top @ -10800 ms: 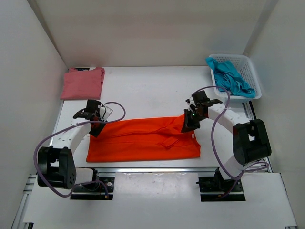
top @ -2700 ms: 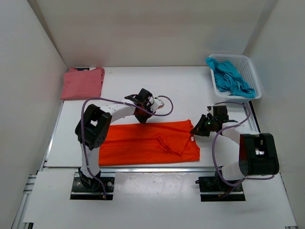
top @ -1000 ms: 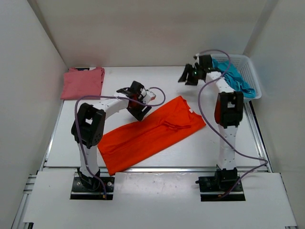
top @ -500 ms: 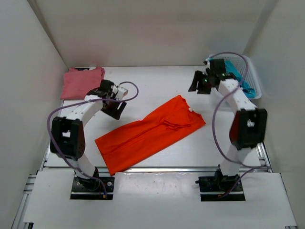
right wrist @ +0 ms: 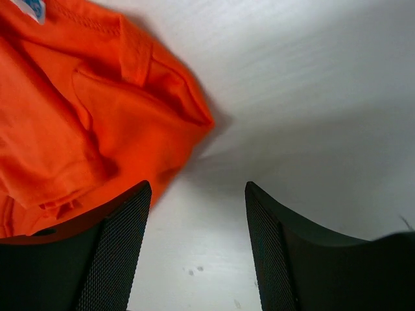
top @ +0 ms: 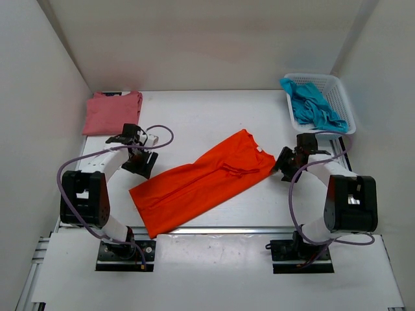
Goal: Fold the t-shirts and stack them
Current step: Rotate the tshirt 90 degrees, then grab the bottom of the folded rectangular tshirt with both arms, then fold the folded rectangular tshirt in 1/3 of the way
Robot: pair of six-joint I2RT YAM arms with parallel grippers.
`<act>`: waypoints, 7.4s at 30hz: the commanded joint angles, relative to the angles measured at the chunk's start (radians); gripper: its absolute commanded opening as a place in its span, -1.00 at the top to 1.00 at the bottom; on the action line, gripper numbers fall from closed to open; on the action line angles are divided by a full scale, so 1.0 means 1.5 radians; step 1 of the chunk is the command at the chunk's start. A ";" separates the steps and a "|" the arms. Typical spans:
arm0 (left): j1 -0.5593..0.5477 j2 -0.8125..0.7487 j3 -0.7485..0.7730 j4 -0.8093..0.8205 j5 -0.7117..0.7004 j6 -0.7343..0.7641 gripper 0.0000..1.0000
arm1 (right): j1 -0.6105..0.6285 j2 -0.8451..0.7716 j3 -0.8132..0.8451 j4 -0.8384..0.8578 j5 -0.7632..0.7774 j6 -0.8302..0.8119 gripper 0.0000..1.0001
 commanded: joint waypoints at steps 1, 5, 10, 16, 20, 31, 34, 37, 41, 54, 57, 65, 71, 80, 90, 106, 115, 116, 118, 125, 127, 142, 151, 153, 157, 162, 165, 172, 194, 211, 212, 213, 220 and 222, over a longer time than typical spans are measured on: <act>0.027 -0.026 0.003 0.005 0.016 -0.018 -0.49 | -0.002 0.031 0.006 0.091 -0.022 0.037 -0.31; 0.039 -0.023 0.016 0.003 0.011 -0.017 -0.51 | -0.001 0.090 0.021 0.121 -0.042 0.039 -0.19; 0.059 -0.019 0.025 -0.005 0.017 -0.012 -0.51 | -0.002 0.182 0.102 0.113 -0.064 0.034 1.00; 0.098 0.011 0.061 -0.021 0.031 -0.009 -0.51 | 0.047 0.388 0.445 0.008 -0.053 -0.027 0.99; 0.099 0.046 0.094 -0.033 0.049 -0.008 -0.51 | 0.067 0.697 1.023 -0.163 -0.009 -0.064 0.83; 0.087 0.066 0.116 -0.032 0.087 -0.026 -0.50 | 0.131 0.627 1.087 -0.137 0.027 -0.137 -0.61; 0.078 0.049 0.104 -0.032 0.097 -0.028 -0.49 | 0.149 0.547 1.002 -0.142 0.045 -0.147 -0.63; 0.068 0.020 0.094 -0.033 0.100 -0.028 -0.50 | 0.190 0.473 0.944 -0.157 0.079 -0.177 -0.64; 0.023 -0.030 0.064 -0.027 0.097 -0.039 -0.52 | 0.245 0.338 0.820 -0.154 0.150 -0.201 -0.67; -0.060 -0.122 -0.033 -0.017 0.148 -0.049 -0.53 | 0.380 -0.190 0.148 -0.061 0.219 -0.054 -0.58; -0.045 -0.105 -0.008 -0.017 0.178 -0.042 -0.55 | 0.389 -0.238 0.099 -0.072 0.203 -0.001 -0.43; -0.068 -0.145 -0.058 0.032 0.191 -0.042 -0.54 | 0.407 -0.192 0.079 -0.119 0.125 0.062 -0.39; -0.126 -0.199 -0.115 0.060 0.190 -0.052 -0.59 | 0.421 -0.155 0.006 -0.092 0.077 0.137 -0.36; -0.202 -0.197 -0.167 0.114 0.168 -0.081 -0.61 | 0.488 -0.105 -0.070 -0.011 0.067 0.243 -0.37; -0.251 -0.099 -0.162 0.127 0.182 -0.144 -0.61 | 0.480 -0.131 -0.160 0.095 0.040 0.307 -0.33; -0.271 -0.081 -0.143 0.139 0.162 -0.152 -0.56 | 0.494 -0.082 -0.172 0.132 -0.030 0.337 0.98; -0.361 -0.139 -0.101 0.124 0.067 0.005 -0.58 | 0.397 -0.221 -0.267 0.116 -0.072 0.288 0.99; -0.391 -0.151 -0.101 0.124 0.056 0.024 -0.59 | 0.393 -0.239 -0.278 0.121 -0.078 0.285 1.00; -0.465 -0.165 -0.115 0.135 -0.003 0.118 -0.61 | 0.380 -0.270 -0.294 0.118 -0.085 0.275 1.00; -0.553 -0.209 -0.211 0.138 -0.056 0.435 -0.56 | 0.398 -0.296 -0.320 0.120 -0.079 0.294 1.00; -0.536 -0.250 -0.244 0.130 -0.008 0.512 -0.55 | 0.407 -0.291 -0.316 0.113 -0.075 0.296 1.00; -0.573 -0.328 -0.363 0.238 0.095 0.734 -0.46 | 0.391 -0.281 -0.326 0.118 -0.085 0.288 0.99; -0.605 -0.250 -0.354 0.262 0.078 0.741 -0.33 | 0.388 -0.273 -0.319 0.123 -0.102 0.289 1.00; -0.606 -0.245 -0.356 0.262 0.080 0.743 -0.24 | 0.385 -0.269 -0.321 0.122 -0.105 0.281 0.99; -0.621 -0.223 -0.348 0.274 0.070 0.717 -0.08 | 0.376 -0.270 -0.310 0.107 -0.111 0.261 1.00; -0.629 -0.183 -0.310 0.263 0.077 0.652 0.44 | 0.367 -0.274 -0.296 0.096 -0.121 0.247 1.00; -0.624 -0.169 -0.295 0.275 0.078 0.620 0.75 | 0.358 -0.272 -0.286 0.086 -0.128 0.238 0.99; -0.611 -0.170 -0.271 0.258 0.082 0.588 1.00 | 0.333 -0.235 -0.218 0.045 -0.174 0.180 1.00; -0.401 0.149 0.243 0.160 0.012 0.291 1.00 | 0.138 0.129 0.247 -0.081 -0.269 -0.082 1.00; -0.339 0.313 0.428 0.157 -0.029 0.215 1.00 | 0.091 0.384 0.558 -0.132 -0.279 -0.085 0.98; -0.336 0.318 0.433 0.161 -0.029 0.206 1.00 | 0.089 0.393 0.571 -0.141 -0.278 -0.084 1.00; -0.336 0.322 0.434 0.165 -0.029 0.201 1.00 | 0.095 0.407 0.584 -0.147 -0.279 -0.083 1.00; -0.312 0.339 0.436 0.205 -0.057 0.174 1.00 | 0.087 0.459 0.619 -0.136 -0.289 -0.077 1.00; -0.311 0.345 0.436 0.218 -0.055 0.166 1.00 | 0.085 0.474 0.634 -0.143 -0.284 -0.078 0.99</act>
